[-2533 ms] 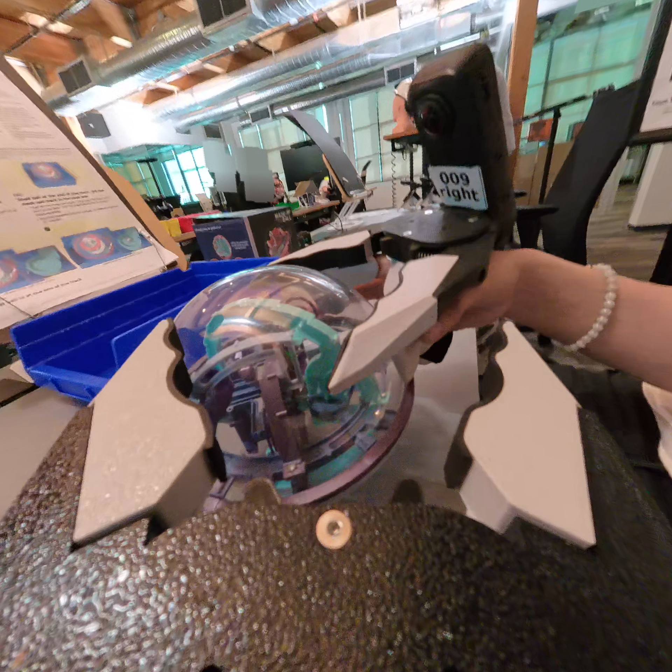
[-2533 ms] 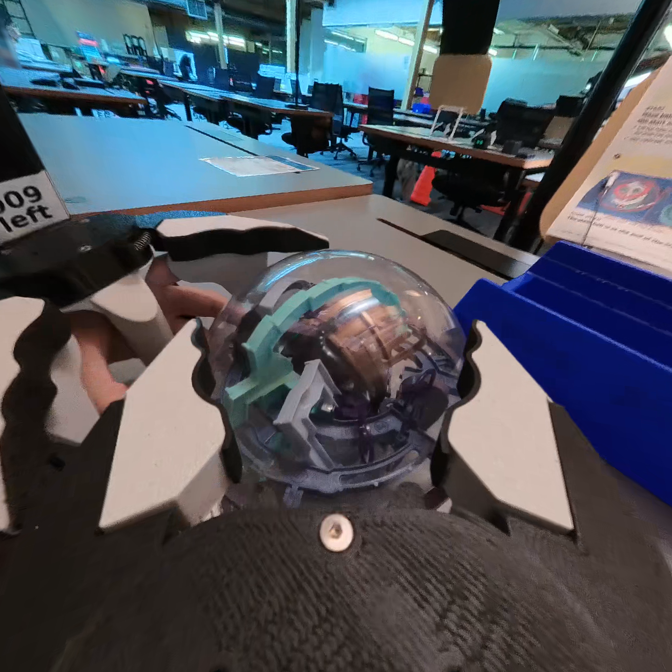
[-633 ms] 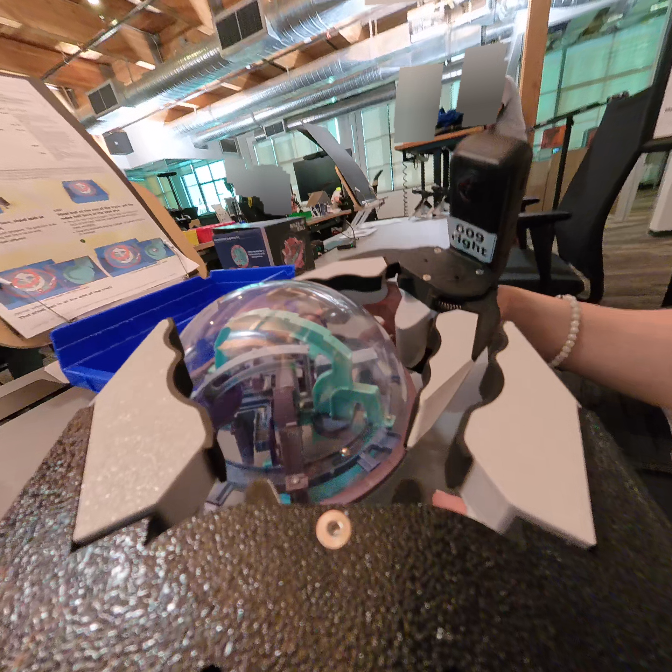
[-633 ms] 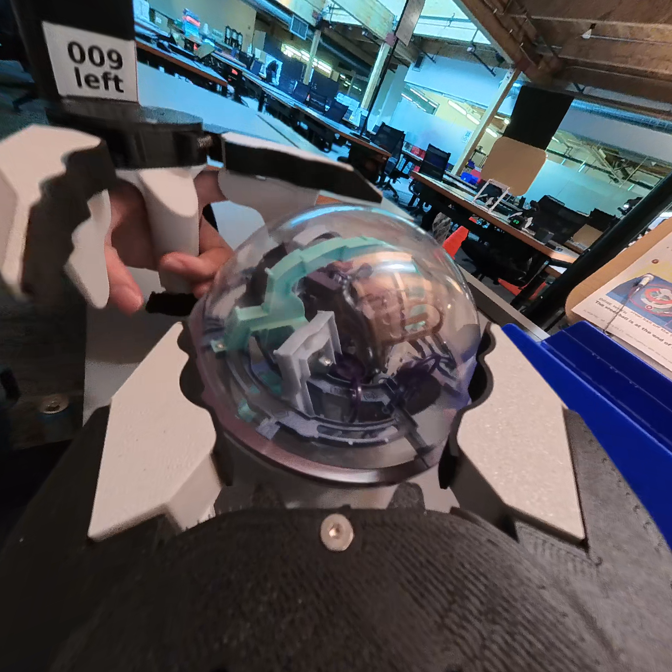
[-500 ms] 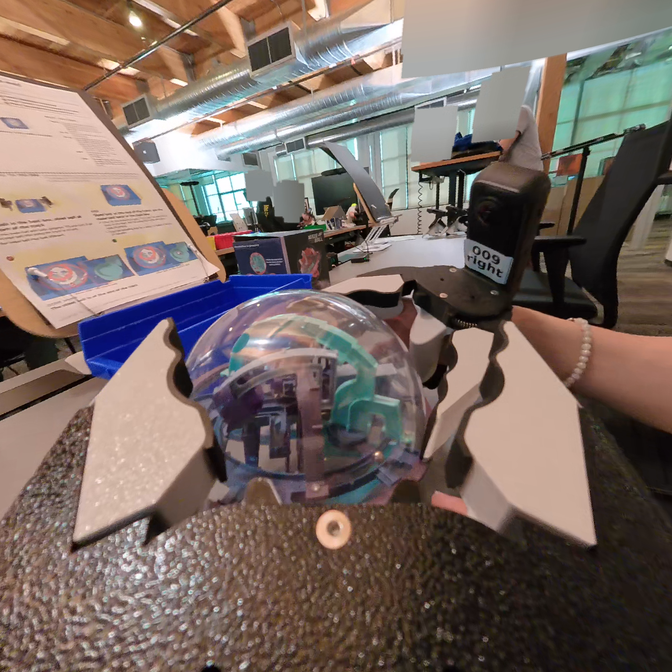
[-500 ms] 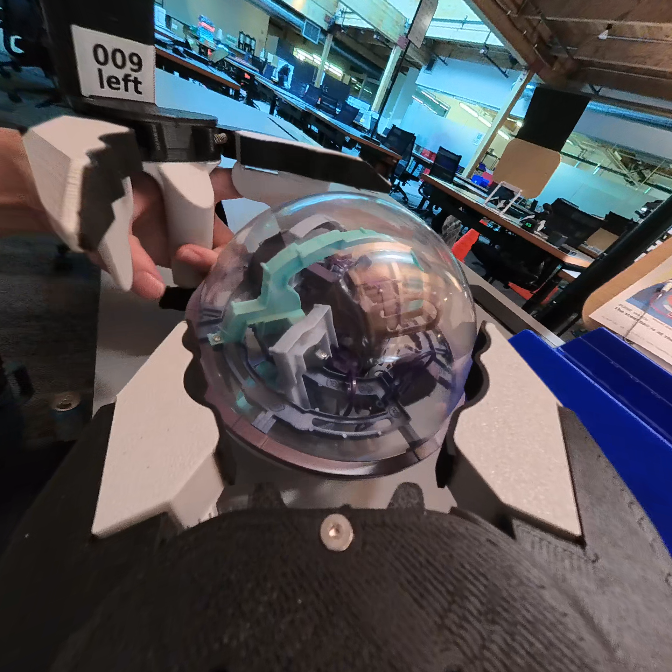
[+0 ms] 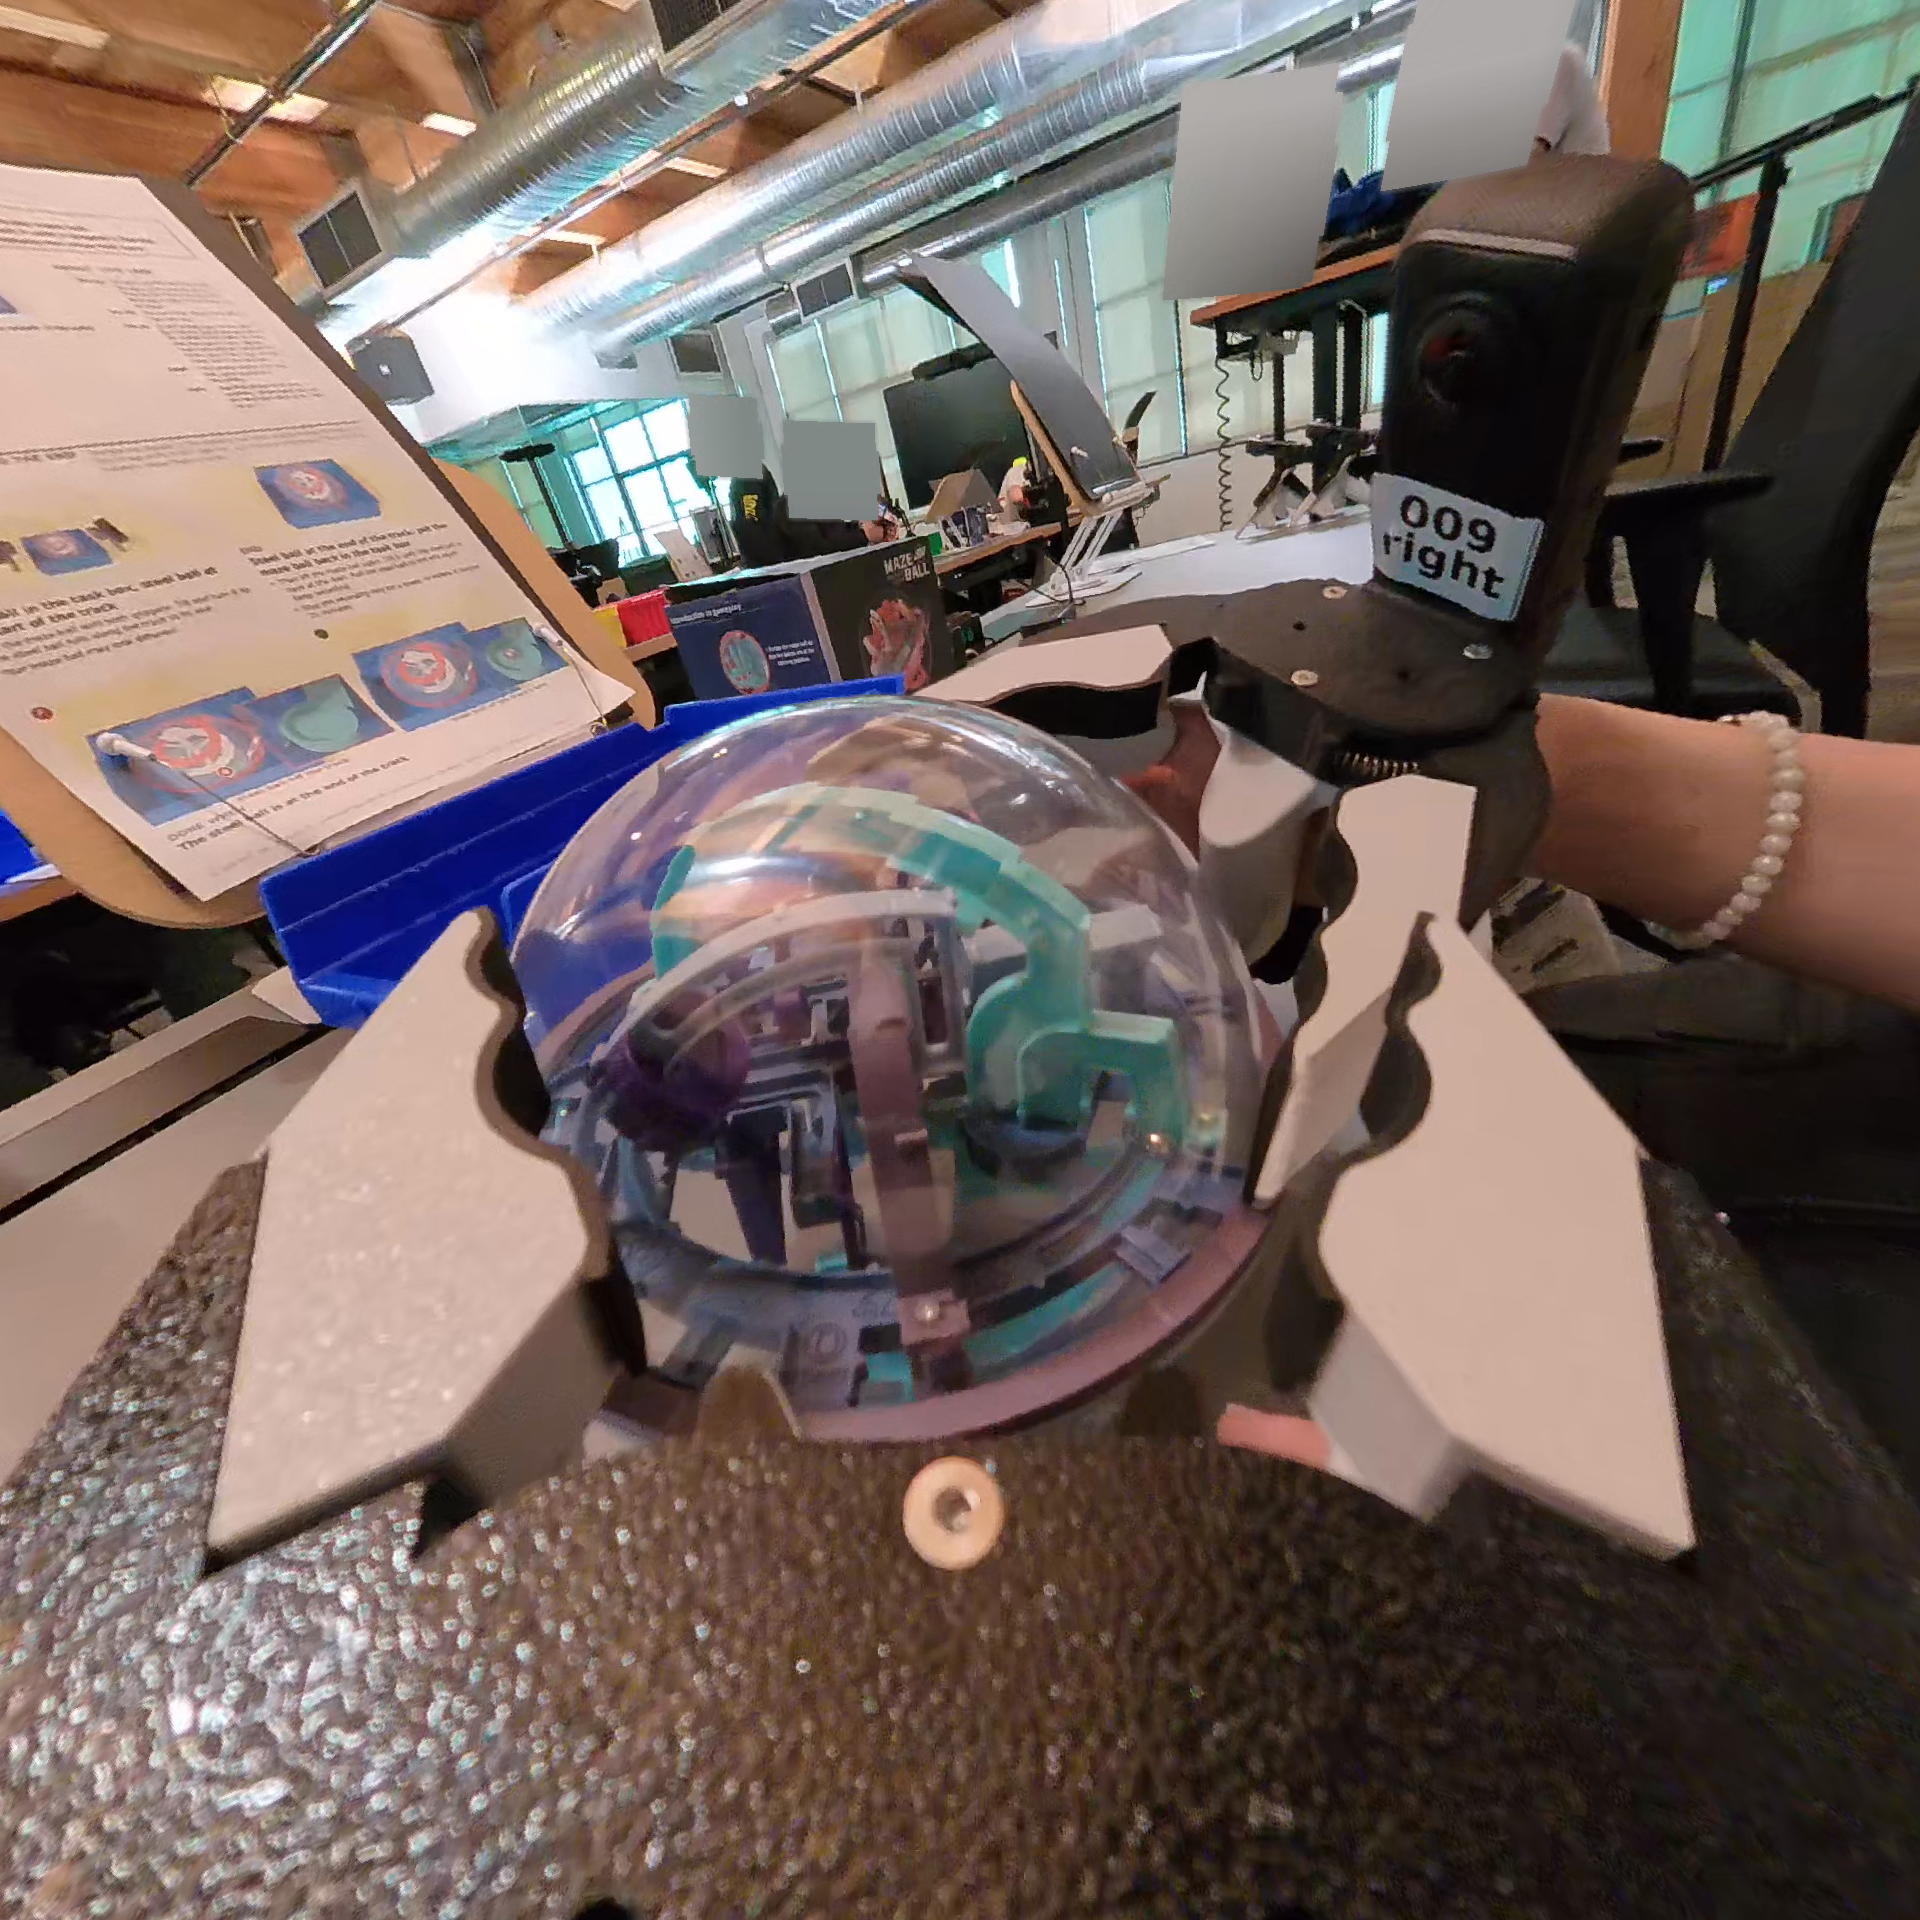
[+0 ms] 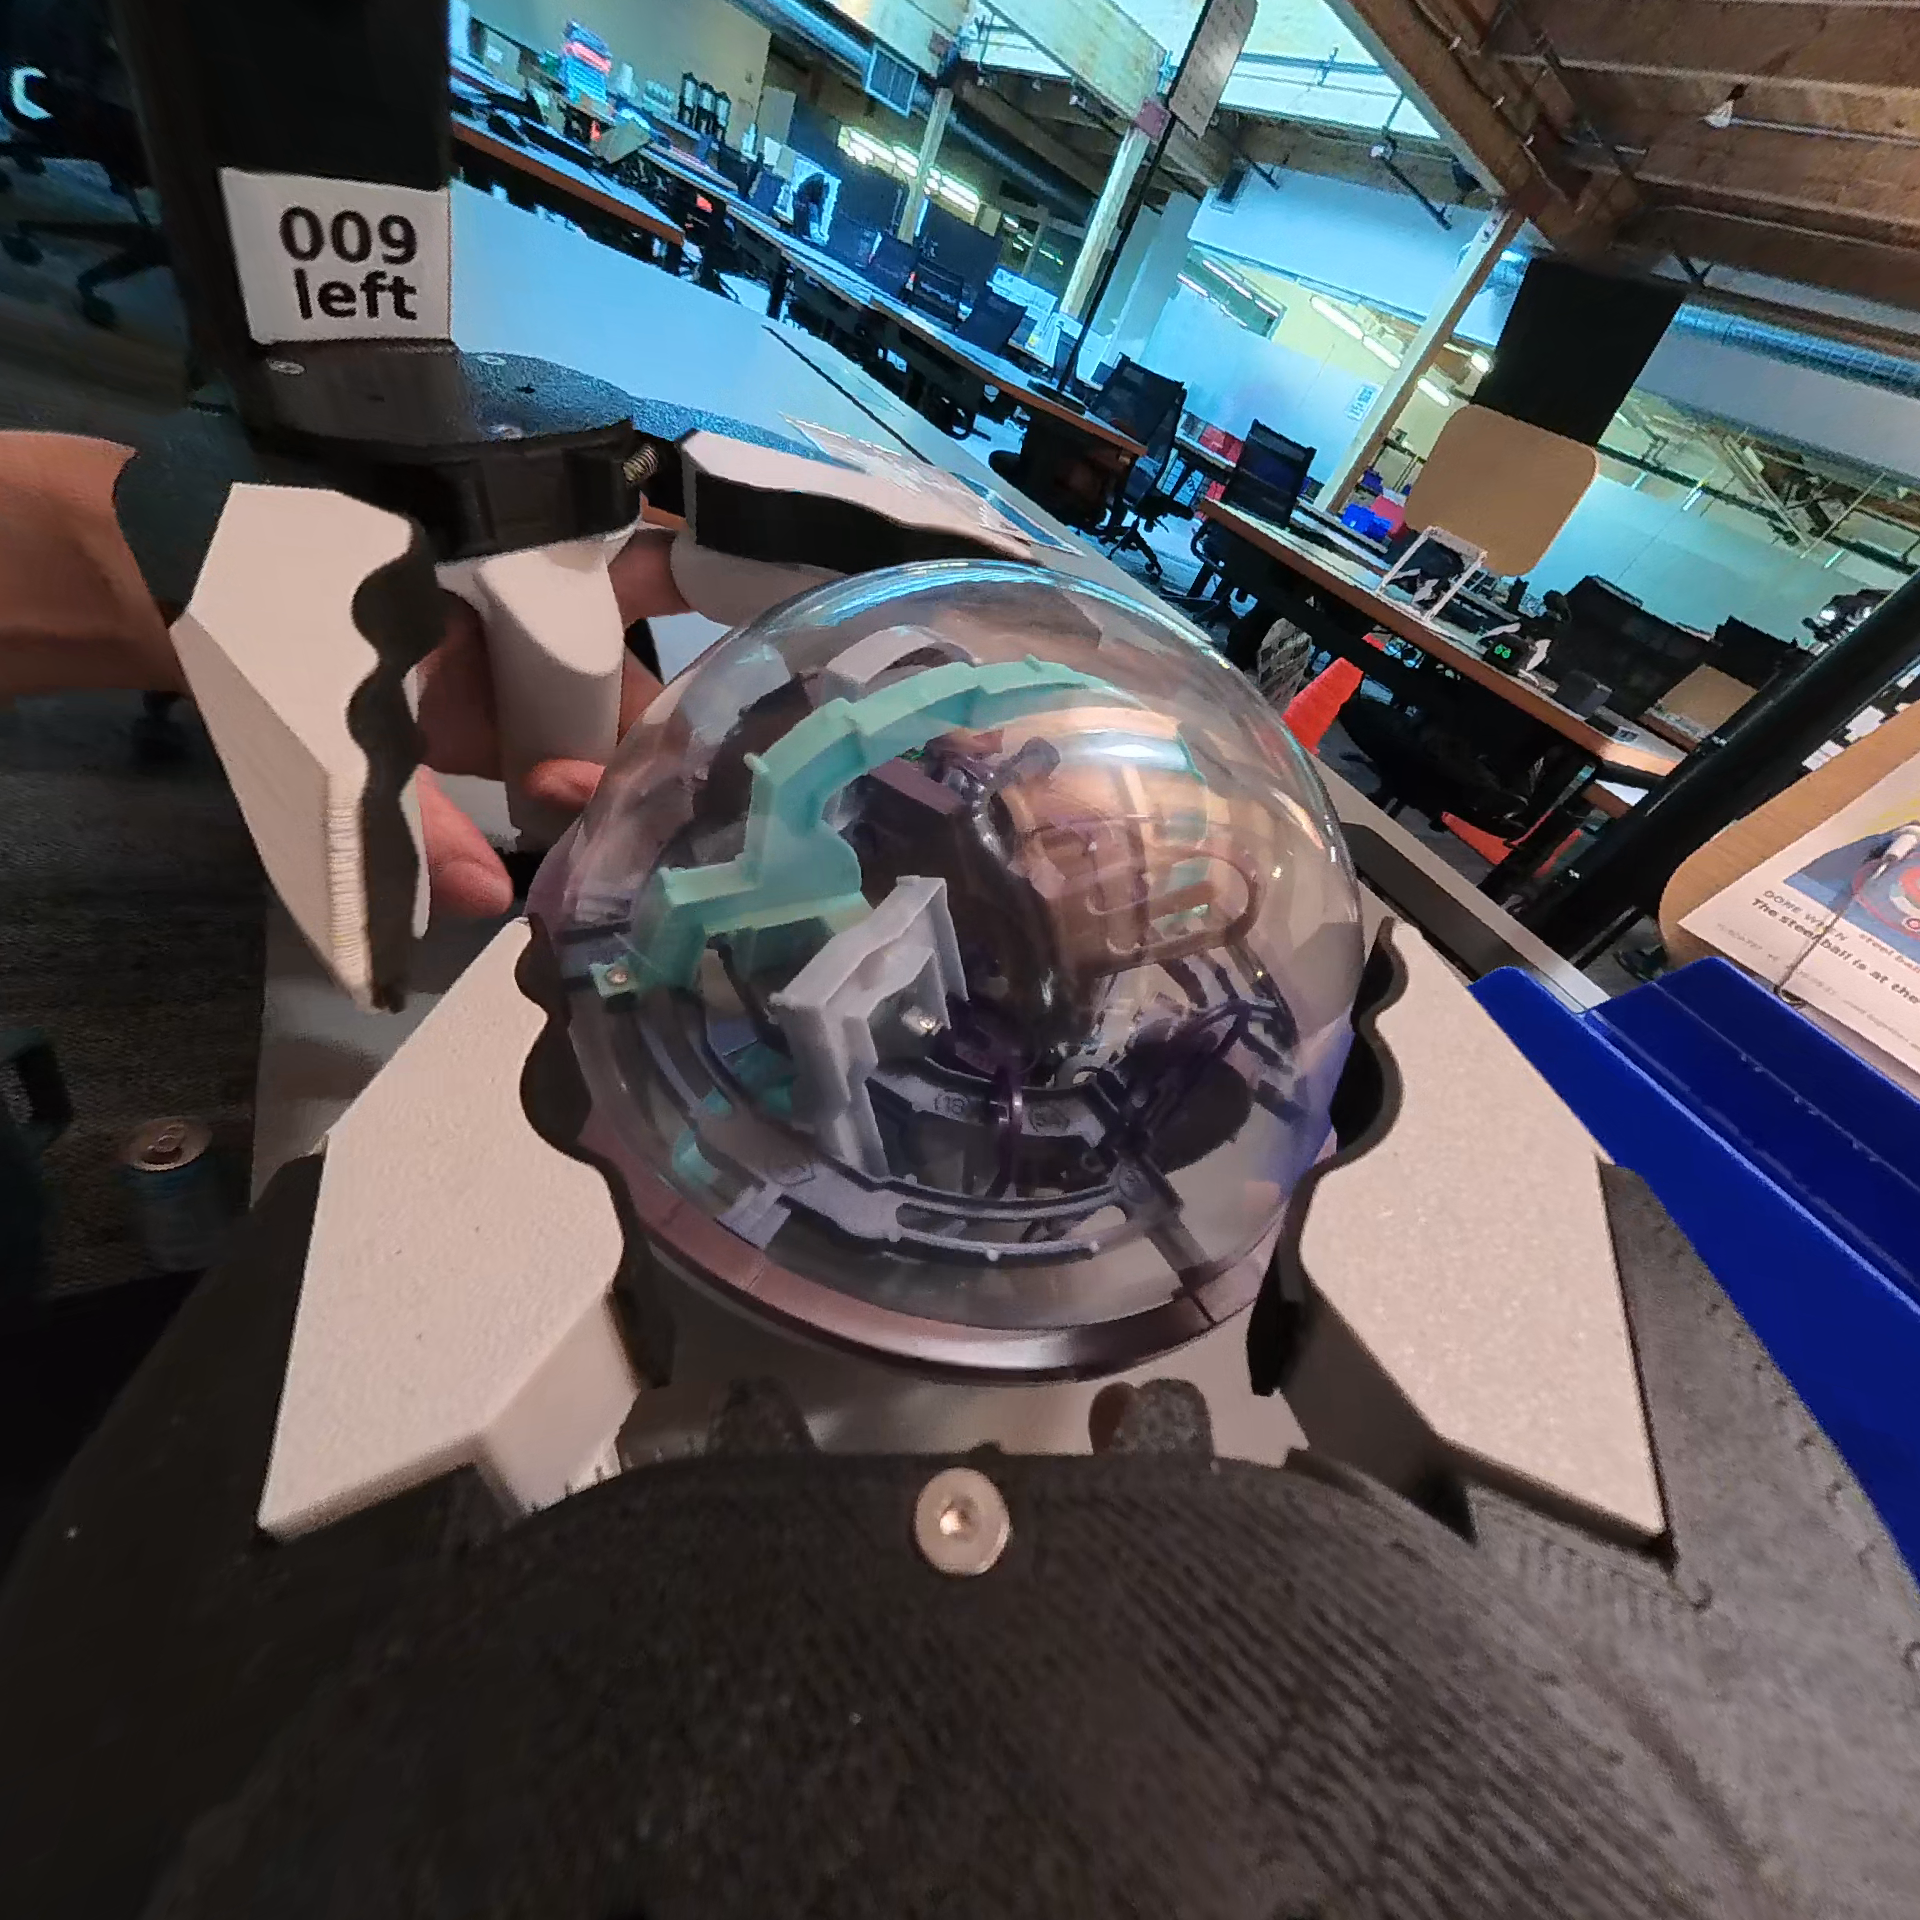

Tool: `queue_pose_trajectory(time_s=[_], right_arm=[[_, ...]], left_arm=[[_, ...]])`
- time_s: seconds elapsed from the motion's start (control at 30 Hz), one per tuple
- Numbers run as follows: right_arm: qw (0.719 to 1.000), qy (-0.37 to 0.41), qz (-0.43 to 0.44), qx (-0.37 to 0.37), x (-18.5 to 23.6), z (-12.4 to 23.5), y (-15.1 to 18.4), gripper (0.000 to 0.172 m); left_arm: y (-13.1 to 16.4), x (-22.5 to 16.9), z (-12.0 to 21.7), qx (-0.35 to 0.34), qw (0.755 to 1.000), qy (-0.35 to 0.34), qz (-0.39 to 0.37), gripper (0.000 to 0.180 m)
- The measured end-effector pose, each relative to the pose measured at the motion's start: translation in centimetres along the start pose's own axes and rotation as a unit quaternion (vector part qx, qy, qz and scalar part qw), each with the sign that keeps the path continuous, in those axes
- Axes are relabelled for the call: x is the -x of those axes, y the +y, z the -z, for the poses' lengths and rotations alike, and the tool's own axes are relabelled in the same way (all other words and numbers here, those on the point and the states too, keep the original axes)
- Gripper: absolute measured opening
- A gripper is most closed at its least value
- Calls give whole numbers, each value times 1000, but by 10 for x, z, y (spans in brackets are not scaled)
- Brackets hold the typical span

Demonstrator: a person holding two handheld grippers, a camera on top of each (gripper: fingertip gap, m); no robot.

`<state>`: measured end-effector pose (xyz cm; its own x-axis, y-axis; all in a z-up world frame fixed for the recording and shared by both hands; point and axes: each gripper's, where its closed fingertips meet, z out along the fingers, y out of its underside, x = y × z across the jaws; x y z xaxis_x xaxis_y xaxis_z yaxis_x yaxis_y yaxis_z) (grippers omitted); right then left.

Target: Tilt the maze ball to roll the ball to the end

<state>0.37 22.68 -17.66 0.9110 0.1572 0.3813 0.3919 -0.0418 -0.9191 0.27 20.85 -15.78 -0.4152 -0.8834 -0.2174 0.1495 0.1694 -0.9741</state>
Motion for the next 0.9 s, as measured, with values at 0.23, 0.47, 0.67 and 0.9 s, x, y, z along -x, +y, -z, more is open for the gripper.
queue_pose_trajectory(time_s=[0.23,0.47,0.67,0.9], right_arm=[[1000,2,-9,1,-1,1,2,149],[1000,-2,-7,0,0,2,2,150],[1000,-5,-4,-1,-1,4,3,151],[1000,-8,-14,1,-5,7,6,151]], left_arm=[[-2,-7,-3,7,1000,-6,-25,158],[-1,-10,-4,7,999,-15,-41,158],[-2,-11,-7,3,999,-21,-48,158],[-3,-14,-12,14,999,-22,-43,156]])
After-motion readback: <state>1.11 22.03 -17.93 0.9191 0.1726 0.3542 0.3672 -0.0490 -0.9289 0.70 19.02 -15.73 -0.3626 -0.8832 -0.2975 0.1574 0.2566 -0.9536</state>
